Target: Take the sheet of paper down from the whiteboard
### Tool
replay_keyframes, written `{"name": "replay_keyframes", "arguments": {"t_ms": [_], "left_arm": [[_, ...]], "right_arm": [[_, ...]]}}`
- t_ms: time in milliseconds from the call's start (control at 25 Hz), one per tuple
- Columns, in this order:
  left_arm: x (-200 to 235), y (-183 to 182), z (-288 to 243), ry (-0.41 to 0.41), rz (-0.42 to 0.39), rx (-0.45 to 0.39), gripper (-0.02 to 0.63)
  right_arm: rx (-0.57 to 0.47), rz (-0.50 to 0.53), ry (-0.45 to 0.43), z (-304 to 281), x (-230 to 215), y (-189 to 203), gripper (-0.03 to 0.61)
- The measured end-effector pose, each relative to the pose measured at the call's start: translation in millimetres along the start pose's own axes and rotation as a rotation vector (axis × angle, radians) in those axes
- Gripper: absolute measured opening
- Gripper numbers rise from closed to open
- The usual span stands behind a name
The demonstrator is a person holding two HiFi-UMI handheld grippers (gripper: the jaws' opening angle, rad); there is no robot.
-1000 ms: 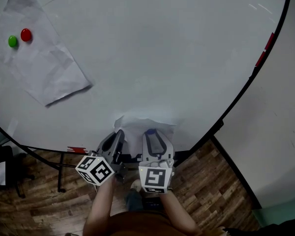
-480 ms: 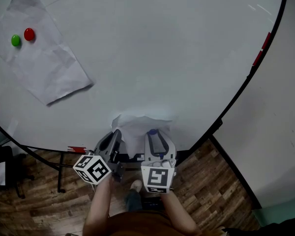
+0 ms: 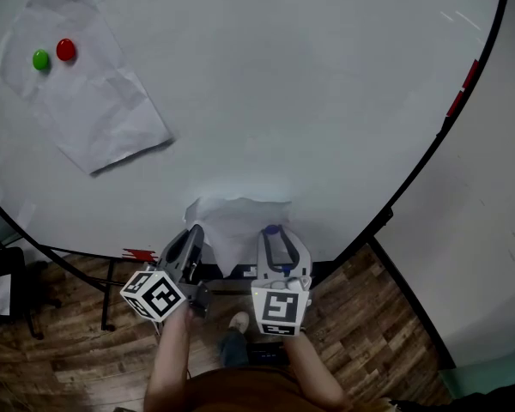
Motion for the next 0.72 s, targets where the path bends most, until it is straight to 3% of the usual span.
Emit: {"name": "replay_keyframes", "arguments": {"t_ms": [720], "left_arm": [[25.4,-47.7,39.0,-0.114,-0.072,-0.081,0.025]], "right_arm": [[-0.001,0.004,-0.014,4.6,5.1,-3.3,0.137]]}}
Point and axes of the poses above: the fingertips, and each gripper's own axes: z backward along the fingers, x to its left, y out of its underside, the point moved 9 cm from there along z, backward along the fingers, and after that the axes turned 11 degrees about -x, right-handed, at the moved point
